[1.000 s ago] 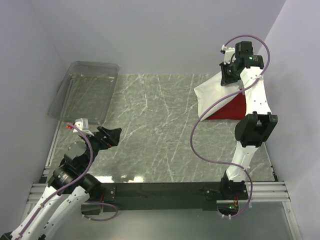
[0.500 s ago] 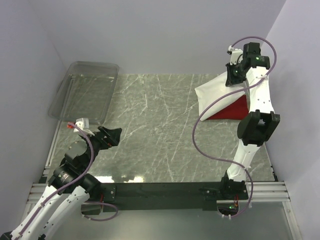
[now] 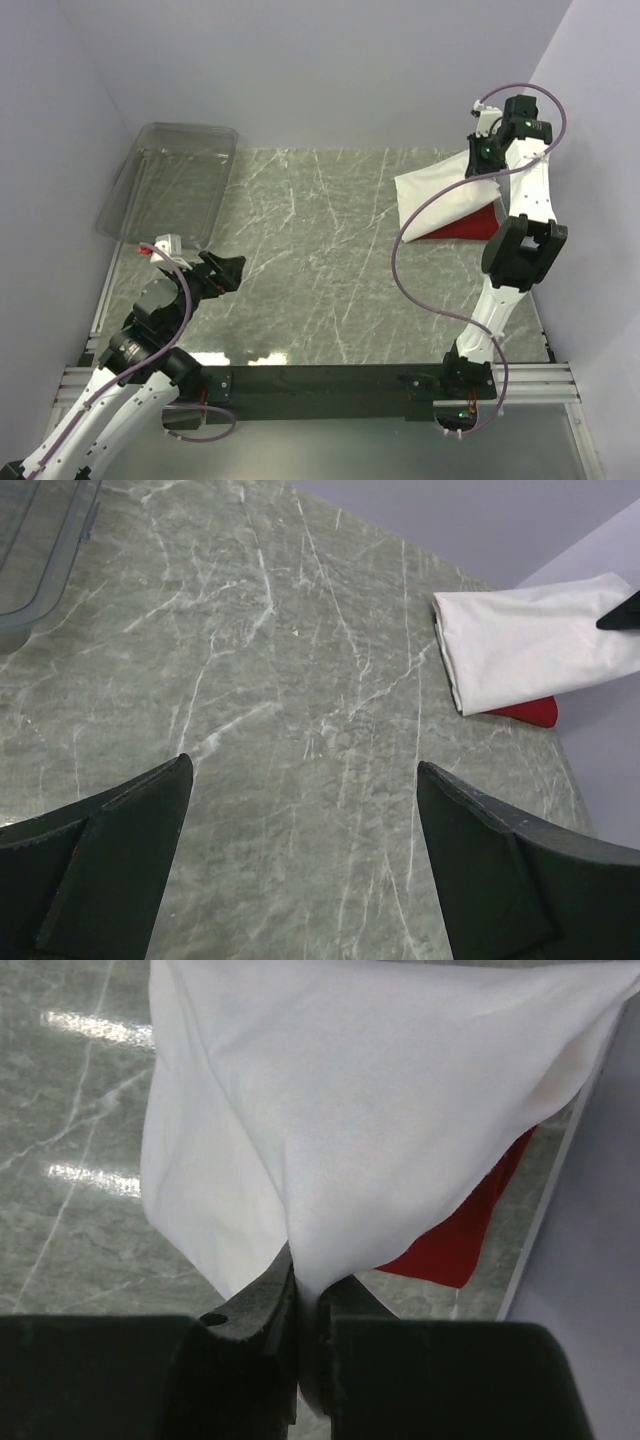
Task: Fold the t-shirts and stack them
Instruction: Neatly place the folded tshirt to the corner
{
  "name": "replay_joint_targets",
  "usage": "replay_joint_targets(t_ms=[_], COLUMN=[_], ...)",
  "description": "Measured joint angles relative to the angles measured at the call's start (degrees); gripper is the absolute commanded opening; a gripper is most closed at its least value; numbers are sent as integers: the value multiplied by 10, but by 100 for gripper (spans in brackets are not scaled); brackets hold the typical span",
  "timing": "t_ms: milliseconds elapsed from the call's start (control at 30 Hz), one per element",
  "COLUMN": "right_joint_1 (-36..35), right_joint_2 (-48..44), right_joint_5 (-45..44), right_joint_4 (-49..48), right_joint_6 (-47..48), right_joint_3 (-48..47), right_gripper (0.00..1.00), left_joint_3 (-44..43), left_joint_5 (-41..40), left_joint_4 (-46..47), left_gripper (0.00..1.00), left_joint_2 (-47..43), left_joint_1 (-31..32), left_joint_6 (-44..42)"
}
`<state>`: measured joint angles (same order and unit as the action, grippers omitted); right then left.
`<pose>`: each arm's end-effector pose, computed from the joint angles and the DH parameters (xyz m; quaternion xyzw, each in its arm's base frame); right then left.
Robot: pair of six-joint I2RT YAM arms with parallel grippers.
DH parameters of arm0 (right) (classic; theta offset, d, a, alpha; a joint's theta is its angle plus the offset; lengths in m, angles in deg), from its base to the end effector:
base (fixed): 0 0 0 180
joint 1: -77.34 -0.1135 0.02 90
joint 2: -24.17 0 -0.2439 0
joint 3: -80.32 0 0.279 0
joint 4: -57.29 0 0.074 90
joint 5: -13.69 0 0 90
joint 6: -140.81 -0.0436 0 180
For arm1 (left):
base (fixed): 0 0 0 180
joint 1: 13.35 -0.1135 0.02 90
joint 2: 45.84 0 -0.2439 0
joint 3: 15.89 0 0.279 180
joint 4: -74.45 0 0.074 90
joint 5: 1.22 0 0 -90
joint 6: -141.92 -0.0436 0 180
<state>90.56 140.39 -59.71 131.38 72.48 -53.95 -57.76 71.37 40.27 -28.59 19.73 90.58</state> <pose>0.4484 -0.0925 0.3227 -0.1118 0.9407 0.0451 0.3171 0.1367 -0.0735 0.2829 -0.1344 0.7491 -0.2804 0.5849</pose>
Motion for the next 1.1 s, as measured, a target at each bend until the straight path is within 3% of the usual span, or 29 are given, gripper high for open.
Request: replay_joint_targets(t_ms=[300, 400, 433, 533, 800, 1100], right_joint_1=[20, 23, 24, 28, 32, 28], right_joint_2=[30, 38, 41, 59, 73, 21], right_joint_5=[-5, -12, -15, -34, -111, -130], right_joint_4=[-39, -52, -57, -82, -151, -209], right_joint_6=[15, 19, 21, 23, 18, 21], right_joint_3=[13, 15, 15, 15, 42, 197], right_gripper=[12, 31, 44, 62, 66, 70], left_joint_3=[0, 0, 0, 0, 0, 0], left_joint_5=[0, 0, 0, 0, 0, 2], left_joint_4=[0, 0, 0, -1, -1, 0], left_gripper=[99, 99, 99, 100, 99, 100], left_joint_2=[7, 9, 10, 15, 21, 28], left_joint_1=[0, 0, 0, 0, 0, 0], left_joint_6=[0, 0, 0, 0, 0, 0])
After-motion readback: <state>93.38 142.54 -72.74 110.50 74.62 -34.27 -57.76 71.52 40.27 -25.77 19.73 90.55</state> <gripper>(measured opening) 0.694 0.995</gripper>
